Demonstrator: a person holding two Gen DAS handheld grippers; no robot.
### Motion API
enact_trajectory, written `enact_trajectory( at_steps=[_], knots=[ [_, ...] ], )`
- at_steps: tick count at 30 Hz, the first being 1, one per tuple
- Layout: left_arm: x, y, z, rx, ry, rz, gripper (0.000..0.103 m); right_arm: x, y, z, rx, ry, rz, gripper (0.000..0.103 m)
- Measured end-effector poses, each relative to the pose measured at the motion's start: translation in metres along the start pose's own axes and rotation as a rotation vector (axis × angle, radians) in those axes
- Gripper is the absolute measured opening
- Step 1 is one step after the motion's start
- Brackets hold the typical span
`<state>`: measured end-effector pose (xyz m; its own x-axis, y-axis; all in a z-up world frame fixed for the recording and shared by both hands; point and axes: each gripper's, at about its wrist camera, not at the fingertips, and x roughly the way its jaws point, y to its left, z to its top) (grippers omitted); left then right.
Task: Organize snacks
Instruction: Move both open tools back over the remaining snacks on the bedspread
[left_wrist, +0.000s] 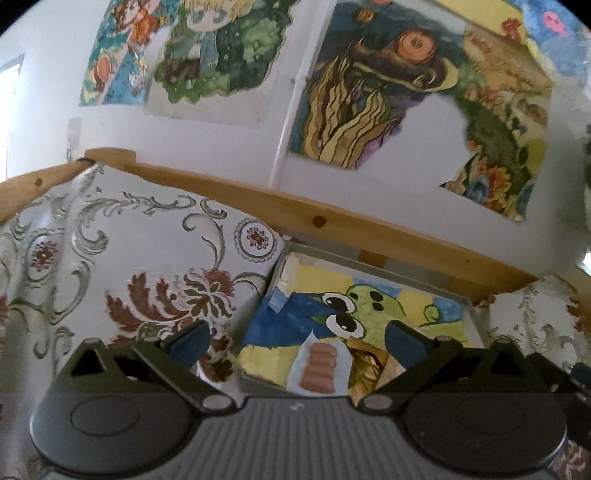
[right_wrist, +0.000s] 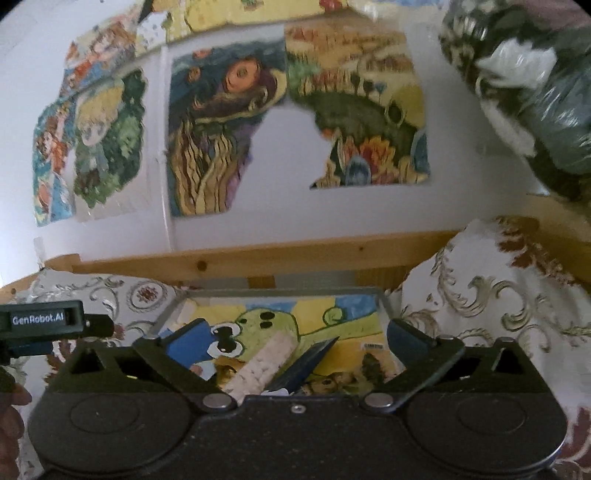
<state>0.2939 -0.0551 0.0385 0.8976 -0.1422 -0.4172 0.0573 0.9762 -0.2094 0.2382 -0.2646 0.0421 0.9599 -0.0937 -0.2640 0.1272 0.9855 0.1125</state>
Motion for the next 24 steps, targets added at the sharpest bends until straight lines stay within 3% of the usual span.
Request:
enact_trajectory(
  at_steps=[8, 15, 24],
  knots=[
    [-0.055, 0.001, -0.022, 0.105, -0.067, -0.015, 0.103, -0.058, 0.014, -0.01, -0.084, -0.051, 0.01, 0.102],
    [-0.093, 0.016, -0.039, 0.122, -0.113, 0.001, 0.103, -0.102, 0.014, -0.026, -0.09, -0.033, -0.001, 0.102],
    [-0.126, 0.036, -0.065, 0.16, -0.075, 0.036, 0.103, -0.134, 0.025, -0.047, -0.073, 0.042, 0.021, 0.102]
  ],
)
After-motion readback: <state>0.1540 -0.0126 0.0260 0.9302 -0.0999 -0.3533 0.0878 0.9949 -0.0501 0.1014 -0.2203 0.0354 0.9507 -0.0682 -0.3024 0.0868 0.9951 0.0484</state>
